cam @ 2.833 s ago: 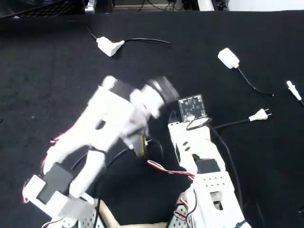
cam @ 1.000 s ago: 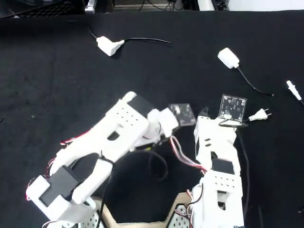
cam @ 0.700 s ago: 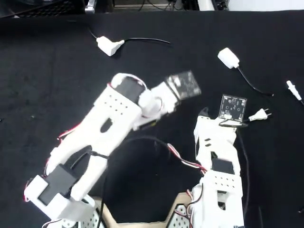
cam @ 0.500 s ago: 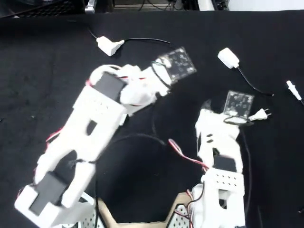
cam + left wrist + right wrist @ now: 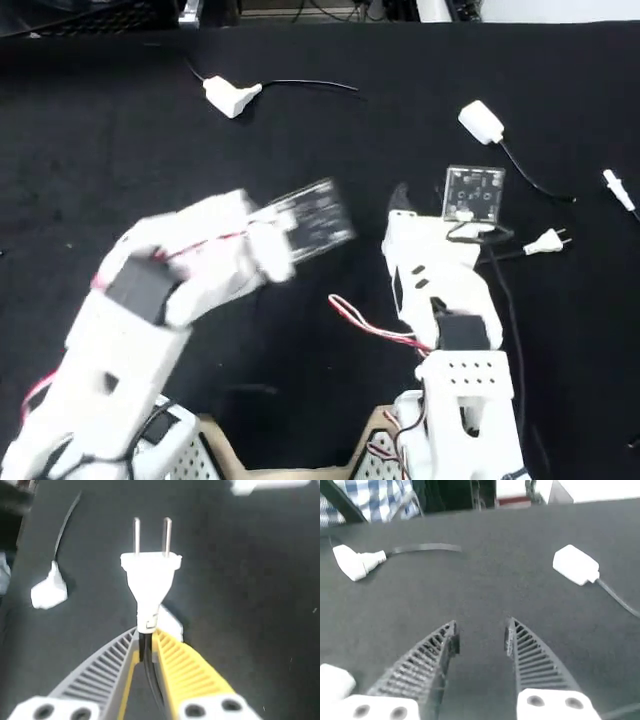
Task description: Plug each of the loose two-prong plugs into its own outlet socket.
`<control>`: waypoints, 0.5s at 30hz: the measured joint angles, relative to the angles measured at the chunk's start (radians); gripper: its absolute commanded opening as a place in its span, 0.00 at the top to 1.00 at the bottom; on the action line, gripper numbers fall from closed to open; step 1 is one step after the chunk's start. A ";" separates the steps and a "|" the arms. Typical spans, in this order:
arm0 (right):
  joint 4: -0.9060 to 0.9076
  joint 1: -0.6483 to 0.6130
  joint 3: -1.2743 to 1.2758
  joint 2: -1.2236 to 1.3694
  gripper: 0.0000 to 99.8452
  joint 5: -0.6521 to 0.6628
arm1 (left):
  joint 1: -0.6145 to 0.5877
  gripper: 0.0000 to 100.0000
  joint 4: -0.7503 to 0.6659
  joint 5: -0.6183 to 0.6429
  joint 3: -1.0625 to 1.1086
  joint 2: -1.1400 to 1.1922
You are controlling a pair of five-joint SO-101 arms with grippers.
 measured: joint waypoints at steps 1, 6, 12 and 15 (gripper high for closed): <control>0.000 0.000 0.009 -0.002 0.84 0.020 | -0.040 0.97 -0.028 -0.005 0.078 -0.074; -0.061 -0.008 0.081 -0.008 0.84 0.086 | -0.359 0.97 -0.167 -0.129 0.459 -0.456; -0.066 -0.058 0.083 -0.008 0.84 0.094 | -0.611 0.97 -0.176 -0.269 0.865 -0.798; -0.040 -0.094 0.083 -0.008 0.84 0.098 | -0.611 0.97 -0.170 -0.279 1.019 -0.856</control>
